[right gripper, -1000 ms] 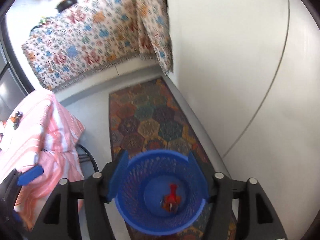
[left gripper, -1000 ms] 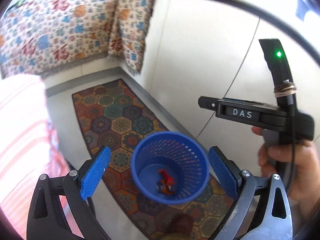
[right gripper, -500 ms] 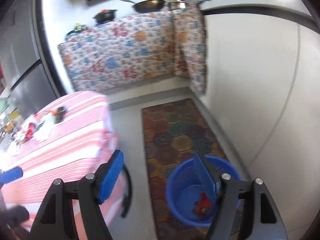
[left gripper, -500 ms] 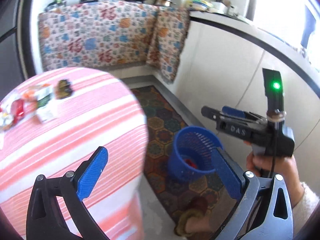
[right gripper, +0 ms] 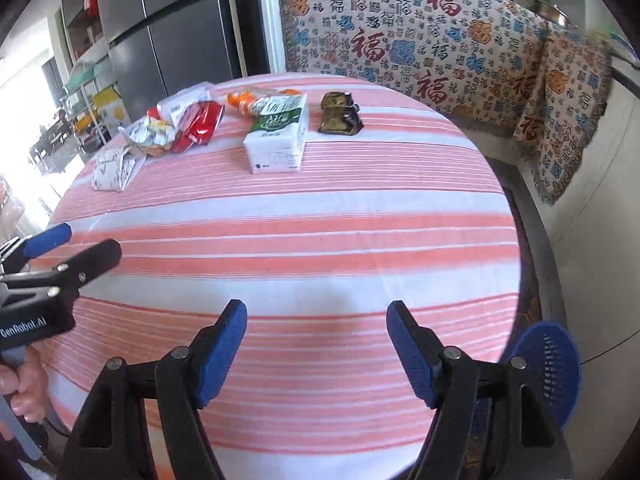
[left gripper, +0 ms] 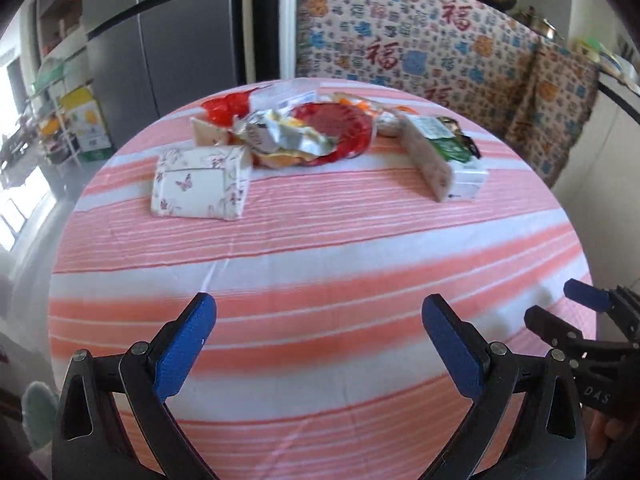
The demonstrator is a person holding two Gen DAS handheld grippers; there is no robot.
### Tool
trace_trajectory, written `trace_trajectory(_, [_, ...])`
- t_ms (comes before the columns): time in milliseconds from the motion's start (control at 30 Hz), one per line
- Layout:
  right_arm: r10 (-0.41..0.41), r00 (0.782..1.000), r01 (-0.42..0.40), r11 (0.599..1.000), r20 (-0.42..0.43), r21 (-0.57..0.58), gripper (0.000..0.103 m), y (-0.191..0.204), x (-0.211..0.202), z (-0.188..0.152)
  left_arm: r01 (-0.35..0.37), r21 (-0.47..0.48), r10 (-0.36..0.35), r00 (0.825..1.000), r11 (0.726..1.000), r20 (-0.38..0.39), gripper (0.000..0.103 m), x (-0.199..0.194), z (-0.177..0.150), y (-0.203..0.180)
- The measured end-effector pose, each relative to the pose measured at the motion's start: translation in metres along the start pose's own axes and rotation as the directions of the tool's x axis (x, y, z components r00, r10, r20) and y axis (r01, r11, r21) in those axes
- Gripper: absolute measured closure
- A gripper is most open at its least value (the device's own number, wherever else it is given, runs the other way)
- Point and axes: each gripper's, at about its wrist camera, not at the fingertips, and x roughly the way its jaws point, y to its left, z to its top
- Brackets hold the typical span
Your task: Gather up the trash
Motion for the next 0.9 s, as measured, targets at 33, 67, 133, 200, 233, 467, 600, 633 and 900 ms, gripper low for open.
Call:
trace_trajectory(33, [-0.013,1.000,0.013,1.000,-0.004,-0.017,0.029,0.006,0.007,0.002,-0.004,-0.013,0.004,1.000,1.000,-0.010,0.001,0.007,-0.001,0.005])
trace_trajectory(67, [-0.017,1.000,0.017,1.000,-0.012,-0.024,0.029,0.010,0.015,0.005,-0.004,-0.022,0.004,1.000,1.000,-0.019,0.001,0.015,0.000,0.009])
trace_trajectory(133, [-0.013,1.000,0.012,1.000,-0.021,-0.013,0.026,0.011,0.029,0.011,-0.007,-0.033,0.005,0.999,0.999,-0.051,0.001,0.027,0.000,0.015])
trace_trajectory(200, [-0.025,1.000,0.025,1.000,-0.010,-0.011,0.025,0.012,0.038,0.022,-0.004,-0.032,0.002,0.999,0.999,-0.048,0.001,0.029,0.001,0.014])
trace_trajectory(233, [-0.022,1.000,0.022,1.000,-0.011,0.001,0.022,0.012,0.041,0.027,0.007,-0.034,-0.009,0.999,0.999,-0.048,0.001,0.031,0.002,0.014])
trace_trajectory(467, [-0.064,0.998,0.065,0.996,-0.012,0.063,0.000,0.015,0.071,0.058,-0.055,0.010,0.056,0.995,0.998,-0.081,0.000,0.040,0.008,0.002])
trace_trajectory(600, [-0.068,0.998,0.069,0.996,-0.013,0.063,0.000,0.022,0.079,0.069,-0.056,0.004,0.056,0.995,0.998,-0.081,0.000,0.040,0.011,0.002])
trace_trajectory(633, [-0.069,0.998,0.069,0.996,-0.013,0.062,0.000,0.023,0.079,0.070,-0.056,0.004,0.056,0.995,0.998,-0.081,0.000,0.040,0.012,0.002])
trace_trajectory(900, [-0.091,0.996,0.092,0.992,-0.017,0.087,0.000,0.037,0.096,0.095,-0.065,-0.004,0.065,0.995,0.998,-0.082,0.000,0.043,0.018,0.001])
